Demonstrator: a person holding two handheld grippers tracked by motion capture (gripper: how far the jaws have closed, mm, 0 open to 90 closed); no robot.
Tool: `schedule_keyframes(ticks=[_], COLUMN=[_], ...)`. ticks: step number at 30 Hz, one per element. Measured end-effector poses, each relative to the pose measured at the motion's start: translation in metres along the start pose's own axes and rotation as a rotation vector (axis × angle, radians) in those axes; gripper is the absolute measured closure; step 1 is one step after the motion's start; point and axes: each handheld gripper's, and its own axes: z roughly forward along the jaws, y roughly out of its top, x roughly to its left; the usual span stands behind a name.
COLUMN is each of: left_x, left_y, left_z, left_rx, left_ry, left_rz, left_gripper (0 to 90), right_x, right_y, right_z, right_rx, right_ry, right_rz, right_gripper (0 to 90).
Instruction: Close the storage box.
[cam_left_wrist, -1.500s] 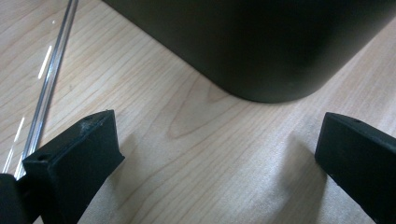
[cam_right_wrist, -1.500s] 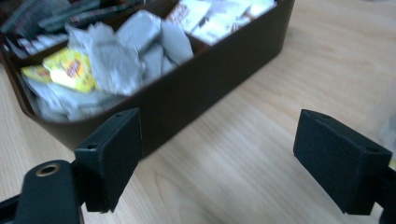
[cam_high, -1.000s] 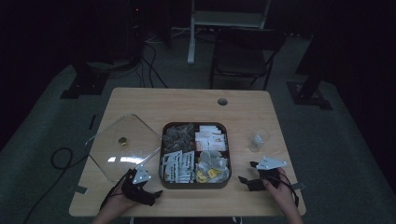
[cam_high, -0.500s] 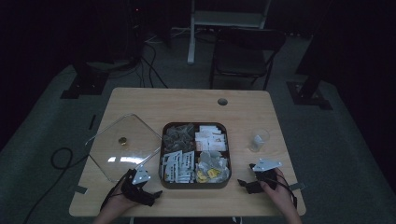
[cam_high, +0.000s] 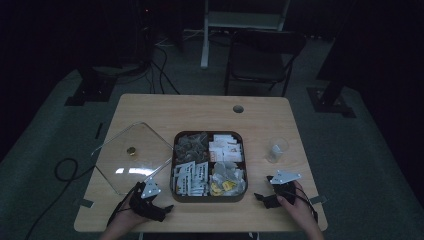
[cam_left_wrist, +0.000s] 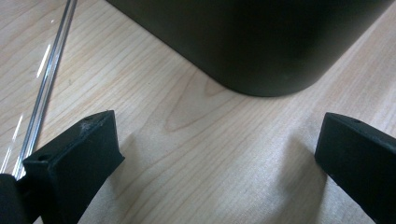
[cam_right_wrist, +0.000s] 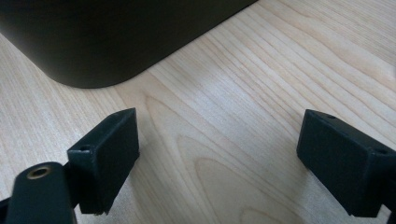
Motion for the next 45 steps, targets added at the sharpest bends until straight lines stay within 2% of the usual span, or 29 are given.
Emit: schedule_keyframes(ticks=[5, 7, 10, 23, 33, 45], left_x=[-0.001, 0.001, 0.006, 0.021, 0.039, 0.07], left_y=[0.002, 0.003, 0.005, 0.012, 0.012, 0.014], left_z=[-0.002, -0.005, -0.012, -0.027, -0.039, -0.047], left_rx=[0.03, 0.031, 0.012, -0.005, -0.04, -0.106], left_ry=[0.002, 0.016, 0.019, 0.039, 0.098, 0.253], left_rz=[-0.005, -0.014, -0.045, -0.112, -0.175, -0.262], left_gripper=[0.6, 2.8, 2.9, 2.9, 3.0, 3.0], right_x=[0.0, 0.0, 0.0, 0.0, 0.0, 0.0], right_y=[0.0, 0.0, 0.0, 0.0, 0.0, 0.0], right_z=[0.0, 0.0, 0.0, 0.0, 0.0, 0.0], right_rx=[0.0, 0.0, 0.0, 0.0, 0.001, 0.001], right_ry=[0.0, 0.0, 0.0, 0.0, 0.0, 0.0], right_rz=[0.0, 0.0, 0.001, 0.001, 0.001, 0.0], right_gripper=[12.6, 12.6, 12.6, 12.6, 12.6, 12.6])
